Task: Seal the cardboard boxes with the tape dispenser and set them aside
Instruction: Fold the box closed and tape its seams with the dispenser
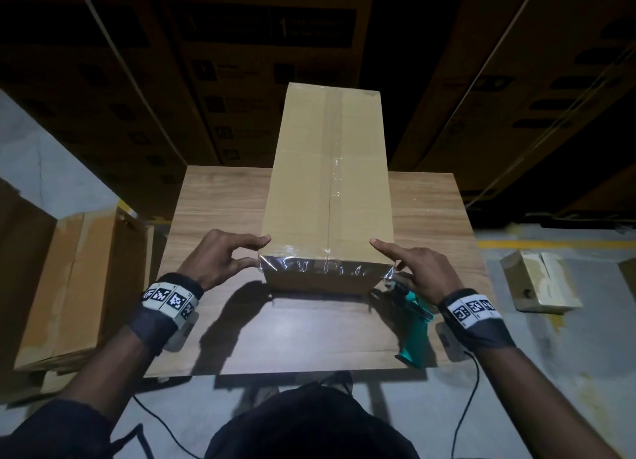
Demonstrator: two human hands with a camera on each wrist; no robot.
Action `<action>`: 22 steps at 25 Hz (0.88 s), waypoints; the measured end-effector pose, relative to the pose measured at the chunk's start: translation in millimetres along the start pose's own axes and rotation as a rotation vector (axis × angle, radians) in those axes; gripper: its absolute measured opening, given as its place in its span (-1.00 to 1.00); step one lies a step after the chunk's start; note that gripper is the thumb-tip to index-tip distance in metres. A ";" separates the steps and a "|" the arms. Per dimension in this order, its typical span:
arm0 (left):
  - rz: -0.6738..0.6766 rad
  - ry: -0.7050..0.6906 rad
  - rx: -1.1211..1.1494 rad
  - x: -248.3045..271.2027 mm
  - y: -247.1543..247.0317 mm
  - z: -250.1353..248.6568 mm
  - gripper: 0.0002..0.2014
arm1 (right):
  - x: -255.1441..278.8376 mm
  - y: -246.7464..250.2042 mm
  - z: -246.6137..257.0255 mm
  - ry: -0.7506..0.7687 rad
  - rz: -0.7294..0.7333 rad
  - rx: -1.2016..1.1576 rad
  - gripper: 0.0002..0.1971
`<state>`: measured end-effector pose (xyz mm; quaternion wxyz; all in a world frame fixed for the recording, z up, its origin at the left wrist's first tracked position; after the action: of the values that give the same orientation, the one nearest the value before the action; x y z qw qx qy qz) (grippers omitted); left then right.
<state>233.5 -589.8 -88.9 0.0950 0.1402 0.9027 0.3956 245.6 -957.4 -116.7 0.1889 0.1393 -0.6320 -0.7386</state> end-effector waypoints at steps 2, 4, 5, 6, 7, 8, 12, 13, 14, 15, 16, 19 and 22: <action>0.003 0.001 -0.007 -1.9 -1.1 2.1 -0.42 | -2.5 3.1 6.0 0.020 -0.019 0.004 -0.02; -0.010 -0.016 -0.002 -4.2 -1.8 2.8 -0.45 | -6.2 3.7 9.2 0.034 -0.028 0.011 -0.08; -0.015 -0.029 -0.003 -5.1 -3.0 2.2 -0.47 | -8.2 3.0 9.3 0.039 -0.026 0.019 -0.10; -0.019 -0.042 -0.014 -5.8 -5.1 1.8 -0.50 | -10.2 1.7 9.1 0.047 -0.024 0.025 -0.11; -0.029 -0.055 -0.030 -5.9 -8.1 1.4 -0.55 | -11.3 0.0 8.0 0.051 -0.024 0.020 -0.12; -0.047 -0.067 -0.041 -5.4 -11.0 1.1 -0.58 | -11.8 -1.9 6.3 0.053 -0.021 0.007 -0.13; -0.125 -0.070 -0.008 -0.6 -18.2 3.2 -0.58 | -7.8 -2.0 5.2 0.113 -0.089 -0.080 -0.22; -0.142 -0.069 0.006 0.0 -18.5 3.3 -0.57 | -6.8 -0.7 5.3 0.120 -0.102 -0.111 -0.27; -0.157 -0.070 0.019 0.9 -18.2 3.9 -0.57 | -6.7 1.3 6.0 0.124 -0.110 -0.135 -0.31; -0.170 -0.072 0.027 2.8 -18.2 3.7 -0.57 | -6.4 2.8 6.7 0.128 -0.112 -0.145 -0.35; -0.182 -0.076 0.027 4.4 -17.9 4.1 -0.56 | -6.7 3.8 7.0 0.139 -0.113 -0.137 -0.38; -0.217 -0.099 -0.001 9.0 -19.3 6.0 -0.51 | -6.7 9.3 9.5 0.164 -0.130 -0.086 -0.39; -0.261 -0.147 -0.115 13.9 -23.9 3.4 -0.51 | -6.2 16.5 13.0 0.176 -0.192 -0.039 -0.43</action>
<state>217.0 -598.4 -109.7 0.2191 0.0448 0.8798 0.4195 247.1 -945.3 -98.5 0.1747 0.2596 -0.5822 -0.7504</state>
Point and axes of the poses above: each hand's wrist, its own x-axis away from the middle knuckle, its own y-axis out of the back of the hand, z = x × y, the point moved 8 cm from there along -x, towards the middle knuckle, and after that the axes turned 3 degrees about x, right-handed, at the moved point
